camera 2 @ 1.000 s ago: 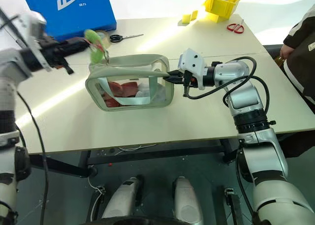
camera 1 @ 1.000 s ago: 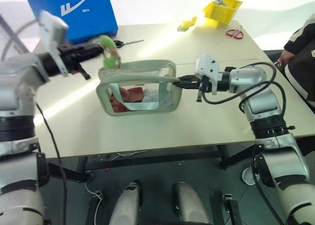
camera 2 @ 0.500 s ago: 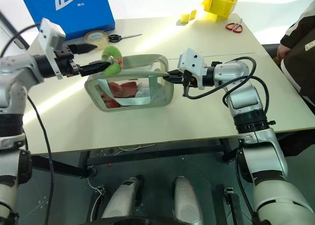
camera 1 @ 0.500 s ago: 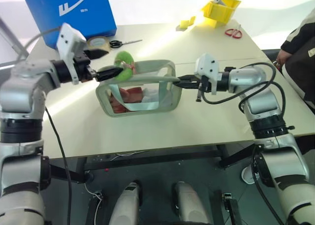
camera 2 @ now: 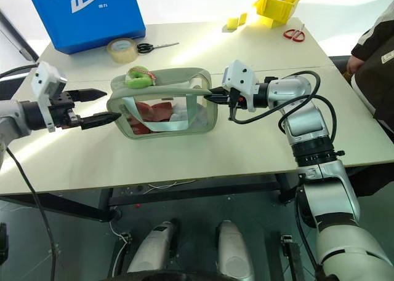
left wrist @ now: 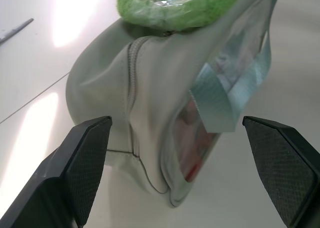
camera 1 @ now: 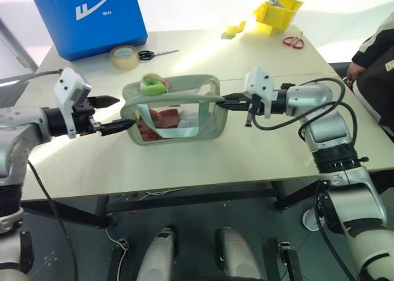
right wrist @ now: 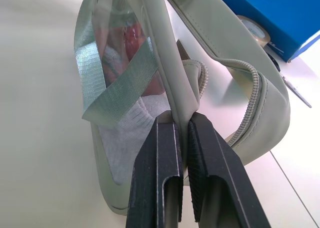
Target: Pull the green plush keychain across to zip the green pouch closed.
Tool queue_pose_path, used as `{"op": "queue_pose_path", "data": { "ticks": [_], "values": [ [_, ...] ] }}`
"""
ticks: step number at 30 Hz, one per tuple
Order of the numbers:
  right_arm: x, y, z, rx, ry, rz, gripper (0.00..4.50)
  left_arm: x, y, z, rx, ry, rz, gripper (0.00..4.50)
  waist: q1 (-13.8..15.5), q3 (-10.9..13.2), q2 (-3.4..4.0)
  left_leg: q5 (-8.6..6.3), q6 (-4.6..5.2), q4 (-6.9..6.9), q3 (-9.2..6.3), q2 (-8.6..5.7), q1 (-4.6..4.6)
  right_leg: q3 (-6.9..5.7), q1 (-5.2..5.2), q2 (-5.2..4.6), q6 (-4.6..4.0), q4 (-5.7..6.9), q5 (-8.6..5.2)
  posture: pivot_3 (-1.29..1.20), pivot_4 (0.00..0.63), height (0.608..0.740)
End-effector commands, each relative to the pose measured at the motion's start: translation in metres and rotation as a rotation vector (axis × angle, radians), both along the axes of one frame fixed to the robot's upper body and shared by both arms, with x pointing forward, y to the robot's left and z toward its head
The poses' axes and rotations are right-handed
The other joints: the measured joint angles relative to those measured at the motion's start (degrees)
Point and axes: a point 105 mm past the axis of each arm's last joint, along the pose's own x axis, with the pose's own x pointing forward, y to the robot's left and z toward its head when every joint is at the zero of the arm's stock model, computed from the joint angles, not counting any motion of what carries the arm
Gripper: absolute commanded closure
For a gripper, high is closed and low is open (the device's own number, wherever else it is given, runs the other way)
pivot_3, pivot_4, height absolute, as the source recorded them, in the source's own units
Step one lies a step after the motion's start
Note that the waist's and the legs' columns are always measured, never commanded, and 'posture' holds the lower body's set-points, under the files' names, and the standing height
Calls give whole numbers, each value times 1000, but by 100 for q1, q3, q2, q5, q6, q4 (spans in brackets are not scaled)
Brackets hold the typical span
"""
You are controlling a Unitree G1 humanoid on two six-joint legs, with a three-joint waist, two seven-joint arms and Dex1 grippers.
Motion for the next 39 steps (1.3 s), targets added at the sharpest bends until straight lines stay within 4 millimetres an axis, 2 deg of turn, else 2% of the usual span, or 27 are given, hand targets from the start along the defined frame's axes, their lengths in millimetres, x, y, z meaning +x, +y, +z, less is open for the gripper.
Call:
{"op": "queue_pose_path", "data": {
  "ticks": [1,7,12,16,20,23,26,30,33,35,39],
  "values": [
    [-6,4,15,5,-54,27,4500,5,3,6,10,-46,14,1340,-4,0,0,0,0,0,0,0,0,0,0,0,0,0,0,0,150,740],
    [-8,4,16,15,-47,19,4500,13,4,-7,30,-33,14,4491,-1,0,0,0,0,0,0,0,0,0,-1,0,1,0,0,0,150,740],
    [-12,9,18,49,-31,26,4500,21,9,-7,36,-55,50,4491,0,0,0,0,0,0,0,0,0,0,0,0,1,1,1,0,150,740],
    [-13,11,17,64,-12,23,4500,18,9,-7,54,-56,41,4491,-1,0,0,0,0,0,0,0,0,0,0,0,1,1,1,0,150,740],
    [-18,10,14,42,21,47,2922,15,11,-1,56,-65,40,4500,-3,0,0,0,0,0,0,0,0,0,0,0,1,1,0,0,150,740],
    [-11,12,42,83,-7,40,1432,11,10,1,67,-68,28,4500,-16,2,3,0,0,0,0,0,0,0,0,0,1,1,0,0,150,740],
    [-12,25,74,154,-28,85,1432,9,8,0,75,-70,20,4500,-38,4,7,0,0,-3,0,1,1,0,-3,0,0,2,1,0,150,740],
    [-19,63,94,226,-75,175,1432,13,7,0,65,-76,30,4500,-36,0,1,0,0,-9,-1,4,2,-1,-6,2,1,1,0,0,150,740],
    [-29,105,80,224,-80,254,1432,13,5,-3,83,-76,20,4500,-28,-1,0,0,0,-8,0,3,2,-1,-5,3,1,3,1,0,150,740],
    [-30,120,69,189,-115,268,1432,12,4,-3,83,-76,17,4500,-25,-1,0,0,0,-7,-1,3,3,0,-5,3,1,4,1,0,150,740],
    [-15,139,56,164,-138,210,1432,11,2,-2,84,-75,7,4500,-1,-2,-2,1,-2,-6,-1,1,2,-1,-5,3,1,4,2,0,150,740]
  ]
}}
